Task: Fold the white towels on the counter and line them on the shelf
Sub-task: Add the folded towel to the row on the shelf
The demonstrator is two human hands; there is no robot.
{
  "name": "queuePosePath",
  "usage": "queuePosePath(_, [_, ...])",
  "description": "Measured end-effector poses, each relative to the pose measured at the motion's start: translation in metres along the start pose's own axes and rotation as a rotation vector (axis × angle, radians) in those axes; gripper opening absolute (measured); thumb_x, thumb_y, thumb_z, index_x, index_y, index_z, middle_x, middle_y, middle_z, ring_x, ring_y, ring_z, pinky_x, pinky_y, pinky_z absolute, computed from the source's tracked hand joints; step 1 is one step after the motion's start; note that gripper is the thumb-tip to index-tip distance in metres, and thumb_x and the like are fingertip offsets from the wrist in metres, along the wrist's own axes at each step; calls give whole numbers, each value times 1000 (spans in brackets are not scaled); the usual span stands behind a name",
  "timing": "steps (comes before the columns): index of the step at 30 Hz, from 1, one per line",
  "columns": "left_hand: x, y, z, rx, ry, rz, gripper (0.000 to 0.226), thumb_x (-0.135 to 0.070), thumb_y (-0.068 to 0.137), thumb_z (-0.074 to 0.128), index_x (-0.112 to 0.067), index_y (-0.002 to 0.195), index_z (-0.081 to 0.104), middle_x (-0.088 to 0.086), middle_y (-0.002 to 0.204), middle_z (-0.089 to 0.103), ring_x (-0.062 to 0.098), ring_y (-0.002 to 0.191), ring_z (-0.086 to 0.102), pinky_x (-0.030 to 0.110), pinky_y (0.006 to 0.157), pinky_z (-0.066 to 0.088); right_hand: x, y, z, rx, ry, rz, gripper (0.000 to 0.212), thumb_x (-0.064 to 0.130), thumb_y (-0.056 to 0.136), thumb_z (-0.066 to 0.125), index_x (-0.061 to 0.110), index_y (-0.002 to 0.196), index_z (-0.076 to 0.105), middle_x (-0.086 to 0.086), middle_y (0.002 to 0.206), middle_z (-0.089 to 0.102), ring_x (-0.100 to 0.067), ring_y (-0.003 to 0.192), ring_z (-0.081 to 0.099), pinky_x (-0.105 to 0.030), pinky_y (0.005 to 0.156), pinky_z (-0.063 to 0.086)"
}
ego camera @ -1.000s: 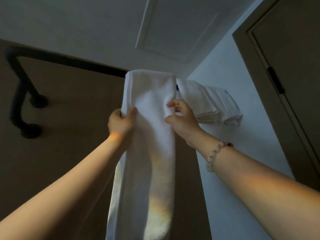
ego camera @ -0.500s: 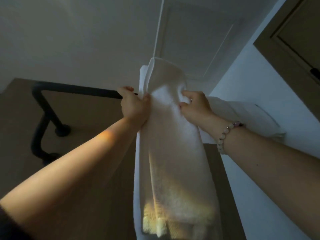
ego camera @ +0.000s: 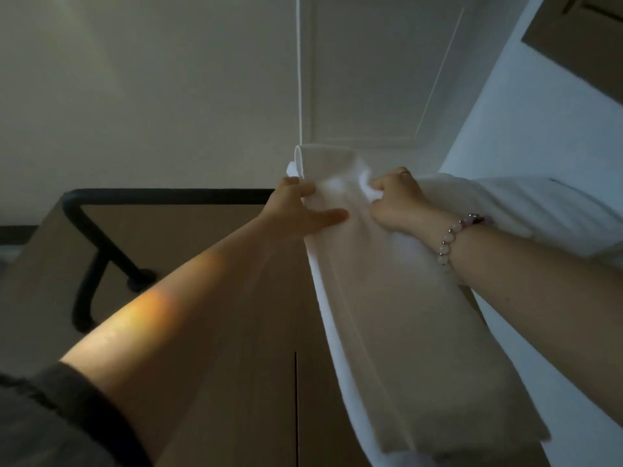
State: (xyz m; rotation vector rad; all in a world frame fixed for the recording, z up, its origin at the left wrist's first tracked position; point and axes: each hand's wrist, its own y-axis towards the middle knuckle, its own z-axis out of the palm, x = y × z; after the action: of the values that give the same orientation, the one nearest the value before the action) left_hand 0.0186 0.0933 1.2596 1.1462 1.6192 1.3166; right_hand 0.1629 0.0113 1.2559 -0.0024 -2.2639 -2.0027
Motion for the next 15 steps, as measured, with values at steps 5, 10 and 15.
queuePosePath(5, [7, 21, 7, 16, 68, 48, 110, -70, 28, 74, -11, 120, 62, 4, 126, 53, 17, 111, 56, 29, 96, 48, -3, 10, 6, -31, -36, -103, 42, 3, 89, 48, 5, 131, 51, -16, 139, 33, -32, 127, 40, -26, 102, 33])
queuePosePath(10, [8, 32, 11, 68, 144, 24, 96, -51, 48, 84, -9, 129, 52, 11, 135, 47, 24, 124, 48, 20, 96, 40, 5, 23, 27, 50, -298, -248, 43, 32, 101, 27, 21, 140, 39, 0, 155, 23, -26, 145, 7, -49, 115, 6])
queuePosePath(15, [10, 13, 13, -69, 143, 72, 96, -43, 66, 79, -14, 144, 32, 6, 145, 34, 21, 132, 37, 21, 101, 31, 11, 32, 34, 92, -232, -239, 47, 37, 102, 18, 21, 141, 37, -3, 153, 28, -23, 142, 21, -46, 115, 17])
